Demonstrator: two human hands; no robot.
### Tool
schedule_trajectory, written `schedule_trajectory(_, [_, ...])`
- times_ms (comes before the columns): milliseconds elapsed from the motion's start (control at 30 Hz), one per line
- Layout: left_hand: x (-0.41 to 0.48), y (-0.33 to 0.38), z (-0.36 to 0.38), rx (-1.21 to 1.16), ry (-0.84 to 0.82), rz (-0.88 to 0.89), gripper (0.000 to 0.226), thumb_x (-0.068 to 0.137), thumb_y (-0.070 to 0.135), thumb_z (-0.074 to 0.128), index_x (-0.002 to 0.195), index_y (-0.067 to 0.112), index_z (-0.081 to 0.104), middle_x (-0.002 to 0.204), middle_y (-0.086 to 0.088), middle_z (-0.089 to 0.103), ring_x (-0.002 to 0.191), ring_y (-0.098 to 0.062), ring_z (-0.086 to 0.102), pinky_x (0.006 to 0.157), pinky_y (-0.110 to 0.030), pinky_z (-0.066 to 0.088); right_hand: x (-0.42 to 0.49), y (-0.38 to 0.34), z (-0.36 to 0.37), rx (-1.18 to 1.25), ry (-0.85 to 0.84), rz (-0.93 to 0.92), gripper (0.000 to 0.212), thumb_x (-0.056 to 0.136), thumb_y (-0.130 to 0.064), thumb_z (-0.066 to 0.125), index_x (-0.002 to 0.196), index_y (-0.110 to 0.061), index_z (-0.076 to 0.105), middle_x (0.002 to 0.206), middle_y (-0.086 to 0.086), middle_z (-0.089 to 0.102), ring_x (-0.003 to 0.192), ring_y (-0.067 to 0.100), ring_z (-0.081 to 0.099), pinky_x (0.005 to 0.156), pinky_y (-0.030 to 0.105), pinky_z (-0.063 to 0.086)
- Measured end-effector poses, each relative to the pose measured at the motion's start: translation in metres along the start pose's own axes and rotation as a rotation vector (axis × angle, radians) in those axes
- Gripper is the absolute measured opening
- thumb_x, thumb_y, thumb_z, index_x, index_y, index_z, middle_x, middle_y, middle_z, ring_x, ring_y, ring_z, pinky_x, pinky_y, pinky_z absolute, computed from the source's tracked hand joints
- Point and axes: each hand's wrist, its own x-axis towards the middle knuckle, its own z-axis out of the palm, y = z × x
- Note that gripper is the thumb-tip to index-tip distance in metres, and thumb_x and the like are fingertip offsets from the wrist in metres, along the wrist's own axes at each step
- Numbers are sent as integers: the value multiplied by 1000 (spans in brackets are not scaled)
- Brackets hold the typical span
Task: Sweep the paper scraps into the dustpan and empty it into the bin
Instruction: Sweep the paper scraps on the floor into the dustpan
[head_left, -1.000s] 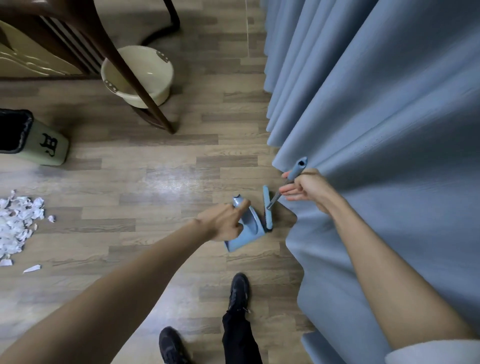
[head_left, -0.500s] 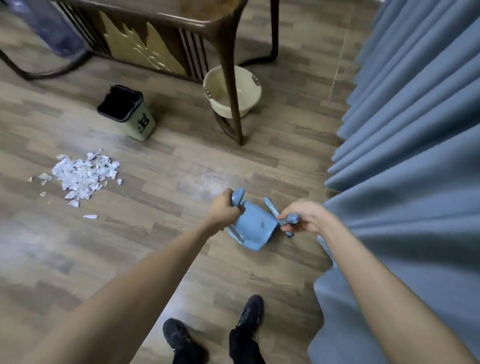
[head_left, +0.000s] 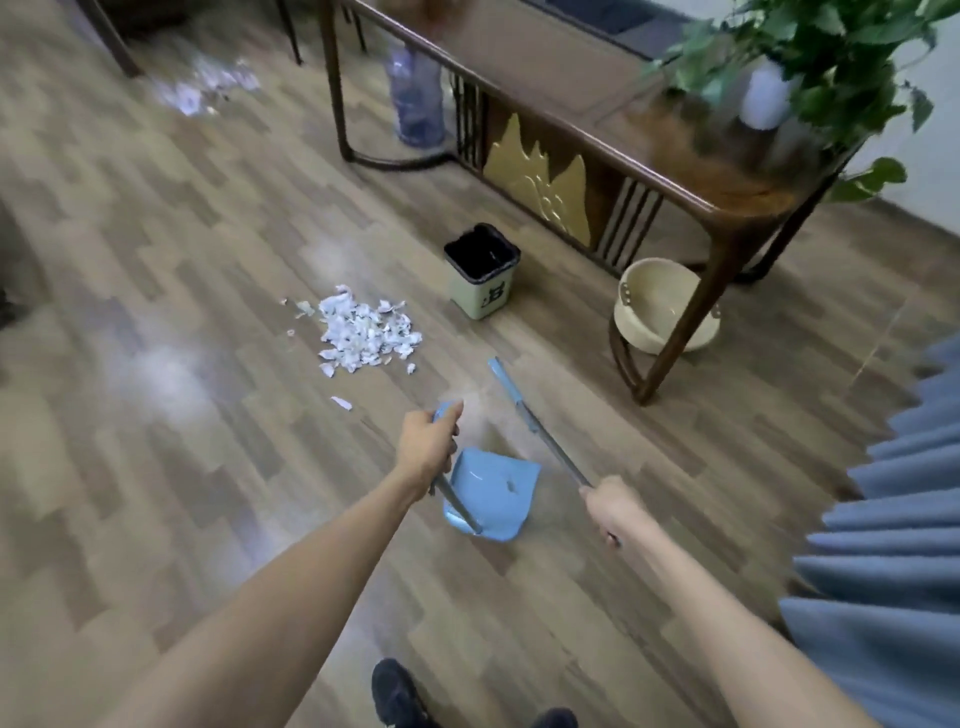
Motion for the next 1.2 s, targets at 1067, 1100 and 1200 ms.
schedule_trajectory(1067, [403,147,-459,20,376,-142,37,94,34,63,74,12,41,61,-7,36,42,-15,29,38,-21,25,219,-733,309,-669,-228,-604,28,90,-9,44,113,-3,59,105,19,61,94,35,59,77,36,47])
schedule_trajectory(1100, [413,149,-463,17,369,-149,38,94,34,63,74,12,39,60,-6,34,42,-15,28,38,-22,24,228,-747,314,-714,-255,-612,25,92,-8,43,111,-4,58,106,17,59,93,34,57,74,35,45])
schedule_trajectory(1200, [445,148,-479,44,375,-186,38,94,36,62,73,12,41,61,-8,35,42,-15,30,38,-23,25,260,-788,335,-791,-286,-619,32,94,-7,42,122,1,55,122,20,61,105,34,60,76,36,45])
